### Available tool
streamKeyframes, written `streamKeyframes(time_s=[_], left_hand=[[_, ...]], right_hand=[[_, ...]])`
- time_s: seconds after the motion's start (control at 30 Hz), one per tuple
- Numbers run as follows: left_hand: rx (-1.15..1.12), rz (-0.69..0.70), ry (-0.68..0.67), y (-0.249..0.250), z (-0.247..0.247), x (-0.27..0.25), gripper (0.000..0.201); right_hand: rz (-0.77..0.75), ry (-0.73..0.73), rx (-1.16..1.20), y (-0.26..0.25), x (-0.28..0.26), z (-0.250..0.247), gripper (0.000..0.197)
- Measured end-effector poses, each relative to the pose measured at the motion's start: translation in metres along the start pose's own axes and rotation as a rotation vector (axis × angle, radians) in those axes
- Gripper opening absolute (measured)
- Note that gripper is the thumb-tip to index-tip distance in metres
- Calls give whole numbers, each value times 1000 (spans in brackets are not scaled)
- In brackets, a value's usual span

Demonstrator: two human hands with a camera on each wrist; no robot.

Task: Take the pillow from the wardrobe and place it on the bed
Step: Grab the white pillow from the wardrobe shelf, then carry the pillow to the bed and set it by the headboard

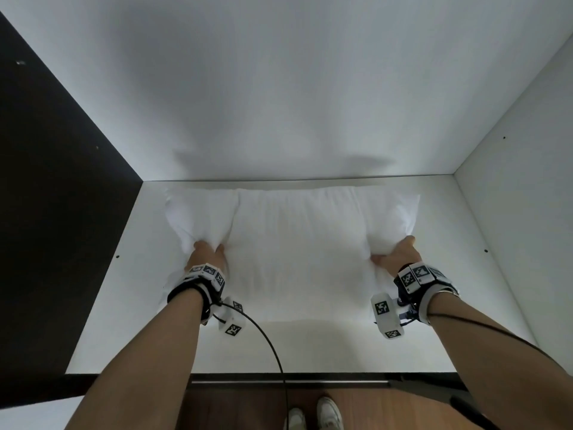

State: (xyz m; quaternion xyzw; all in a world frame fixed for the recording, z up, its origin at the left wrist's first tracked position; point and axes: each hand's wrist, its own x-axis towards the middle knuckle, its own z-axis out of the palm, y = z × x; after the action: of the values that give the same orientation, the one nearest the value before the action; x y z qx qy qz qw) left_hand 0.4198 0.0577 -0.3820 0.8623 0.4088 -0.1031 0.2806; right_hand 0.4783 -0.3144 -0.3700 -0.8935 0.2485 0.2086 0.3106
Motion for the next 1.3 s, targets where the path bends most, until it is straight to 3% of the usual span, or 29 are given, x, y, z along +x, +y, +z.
streamKeyframes(time_s=[0.13,0.37,0.57,0.73,0.9,1.13,1.3], left_hand=[[-106,39,69,6,-12,-17,42],[-224,143,203,11,-48,-68,36],[-315,65,409,-21,-93,-156,40],[-386,-84,589,-83,-102,-270,37],[-447,-319,704,-176,-80,-405,37],[-482,-670,892,-322,-41,-607,37],[-509,-891,1009,-411,10,-771,31]], right_hand=[[-82,62,40,-5,-17,0,63],[-251,160,174,-20,-66,-13,59],[-467,125,286,-31,-116,-29,60],[-639,-51,329,-12,-166,-33,52],[-799,-282,205,36,-238,-13,38],[-1037,-595,16,131,-397,43,36],[-1216,-772,-136,231,-525,76,37]])
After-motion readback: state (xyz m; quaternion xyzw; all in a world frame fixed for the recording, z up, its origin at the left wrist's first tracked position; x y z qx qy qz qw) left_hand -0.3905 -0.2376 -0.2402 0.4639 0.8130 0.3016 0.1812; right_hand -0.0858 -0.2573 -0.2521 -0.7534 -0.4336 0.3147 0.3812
